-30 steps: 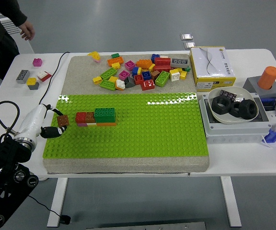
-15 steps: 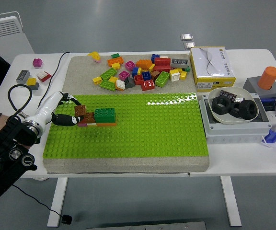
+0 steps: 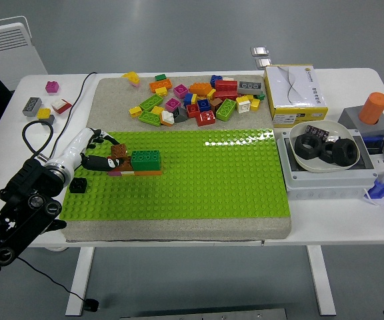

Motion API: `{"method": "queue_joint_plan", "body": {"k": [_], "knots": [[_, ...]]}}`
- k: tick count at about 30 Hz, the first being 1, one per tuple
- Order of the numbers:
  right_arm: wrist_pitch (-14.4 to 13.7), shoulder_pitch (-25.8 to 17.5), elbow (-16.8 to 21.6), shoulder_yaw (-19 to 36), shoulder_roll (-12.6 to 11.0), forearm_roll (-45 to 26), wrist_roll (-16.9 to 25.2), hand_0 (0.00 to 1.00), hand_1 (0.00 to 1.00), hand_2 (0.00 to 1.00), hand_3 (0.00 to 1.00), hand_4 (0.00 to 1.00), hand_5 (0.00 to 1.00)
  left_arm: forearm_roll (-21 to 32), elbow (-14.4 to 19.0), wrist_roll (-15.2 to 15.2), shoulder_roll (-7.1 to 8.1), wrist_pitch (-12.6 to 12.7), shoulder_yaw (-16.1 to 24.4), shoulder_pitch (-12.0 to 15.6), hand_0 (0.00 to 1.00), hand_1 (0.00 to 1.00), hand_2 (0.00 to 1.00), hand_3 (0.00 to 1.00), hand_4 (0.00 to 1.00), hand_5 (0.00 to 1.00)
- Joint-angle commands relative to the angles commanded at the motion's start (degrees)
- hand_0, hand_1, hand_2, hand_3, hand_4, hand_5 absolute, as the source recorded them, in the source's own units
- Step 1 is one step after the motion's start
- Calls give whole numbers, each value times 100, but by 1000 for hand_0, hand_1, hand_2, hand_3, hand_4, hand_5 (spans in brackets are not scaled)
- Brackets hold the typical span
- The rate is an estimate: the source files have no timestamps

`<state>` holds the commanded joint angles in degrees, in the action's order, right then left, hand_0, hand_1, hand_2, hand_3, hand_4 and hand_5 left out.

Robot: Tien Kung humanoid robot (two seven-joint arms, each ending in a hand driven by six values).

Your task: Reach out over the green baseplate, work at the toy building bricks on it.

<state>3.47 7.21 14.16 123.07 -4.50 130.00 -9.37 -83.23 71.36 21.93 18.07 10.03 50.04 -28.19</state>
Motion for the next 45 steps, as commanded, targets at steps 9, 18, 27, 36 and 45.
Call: {"method": "queue_joint_plan", "body": {"k": [9,18,27,36,45], "knots": [[-2,14,7,-15,-5,0,-1,512,684,645,748,798,797,-25,-108,23,-53,20,-7,-22,875,881,813,413,636,2],[-6,21,5,-17,-11,0,1,512,683,645,747,798,797,-33,-80,49,-44,-32,-50,-17,875,882,814,415,636,2],[-5,29,5,-10,-10,0,1,512,684,646,745,798,797,-23,-90,55,-44,-78,-131,-50,878,883,814,416,639,2],[-13,25,-14,2,-9,0,8,512,684,646,747,798,797,-20,-132,44,-58,-105,-160,-74,878,883,815,420,643,2],[-21,20,-21,3,-3,0,8,512,682,646,745,798,796,-13,-162,30,-92,-149,-159,-61,880,885,821,449,660,2]]}}
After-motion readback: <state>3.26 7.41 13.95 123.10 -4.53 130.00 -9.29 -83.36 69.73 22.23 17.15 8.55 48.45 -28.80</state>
